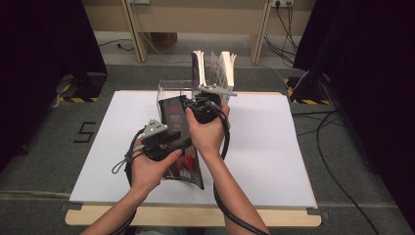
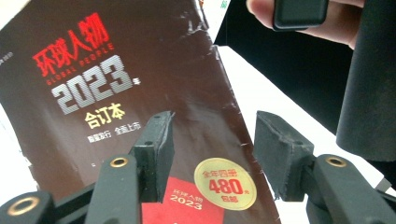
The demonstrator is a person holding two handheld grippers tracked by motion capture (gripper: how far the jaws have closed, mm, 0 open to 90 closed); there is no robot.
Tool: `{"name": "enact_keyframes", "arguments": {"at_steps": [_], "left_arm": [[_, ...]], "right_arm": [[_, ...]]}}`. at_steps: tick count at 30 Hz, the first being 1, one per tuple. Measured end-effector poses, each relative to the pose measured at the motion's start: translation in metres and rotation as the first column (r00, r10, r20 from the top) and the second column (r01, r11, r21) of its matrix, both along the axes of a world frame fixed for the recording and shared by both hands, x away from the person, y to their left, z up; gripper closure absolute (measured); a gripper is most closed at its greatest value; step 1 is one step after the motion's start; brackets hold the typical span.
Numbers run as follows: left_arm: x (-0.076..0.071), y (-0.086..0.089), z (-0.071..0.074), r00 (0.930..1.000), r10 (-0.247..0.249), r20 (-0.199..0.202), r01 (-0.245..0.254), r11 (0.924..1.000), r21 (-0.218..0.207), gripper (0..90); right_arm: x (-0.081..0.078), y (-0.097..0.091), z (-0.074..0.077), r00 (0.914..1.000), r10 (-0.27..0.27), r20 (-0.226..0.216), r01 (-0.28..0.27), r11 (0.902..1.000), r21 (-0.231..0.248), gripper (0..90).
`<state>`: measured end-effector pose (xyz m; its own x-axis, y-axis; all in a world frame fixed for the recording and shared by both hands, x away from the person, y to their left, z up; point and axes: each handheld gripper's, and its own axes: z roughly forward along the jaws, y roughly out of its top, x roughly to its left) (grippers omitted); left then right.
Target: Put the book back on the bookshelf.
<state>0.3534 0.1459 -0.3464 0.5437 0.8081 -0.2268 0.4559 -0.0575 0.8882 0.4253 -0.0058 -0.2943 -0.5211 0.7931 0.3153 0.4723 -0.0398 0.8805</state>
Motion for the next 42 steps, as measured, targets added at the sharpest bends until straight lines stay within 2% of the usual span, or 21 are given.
{"name": "enact_keyframes", "arguments": {"at_steps": [5, 24, 34, 42], "left_arm": [[0.004, -0.008, -0.002, 0.9998, 0.010, -0.015, -0.009, 0.9996, 0.025, 45.2], [0.014, -0.022, -0.008, 0.9973, 0.070, -0.020, -0.068, 0.9938, 0.088, 43.7], [0.015, -0.023, -0.009, 0.9973, 0.068, -0.030, -0.065, 0.9942, 0.086, 48.2], [0.011, -0.014, -0.012, 0.9974, 0.053, -0.050, -0.050, 0.9971, 0.057, 58.6]], "right_arm": [[0.002, 0.002, -0.002, 1.0000, -0.006, -0.006, 0.006, 1.0000, -0.005, 88.0], [0.000, 0.008, -0.002, 0.9998, -0.017, 0.005, 0.017, 0.9997, -0.016, 88.0], [-0.001, 0.009, -0.002, 0.9999, -0.017, 0.004, 0.017, 0.9998, -0.010, 87.9], [-0.006, 0.011, 0.000, 0.9998, 0.017, -0.006, -0.017, 0.9998, 0.003, 87.9]]}}
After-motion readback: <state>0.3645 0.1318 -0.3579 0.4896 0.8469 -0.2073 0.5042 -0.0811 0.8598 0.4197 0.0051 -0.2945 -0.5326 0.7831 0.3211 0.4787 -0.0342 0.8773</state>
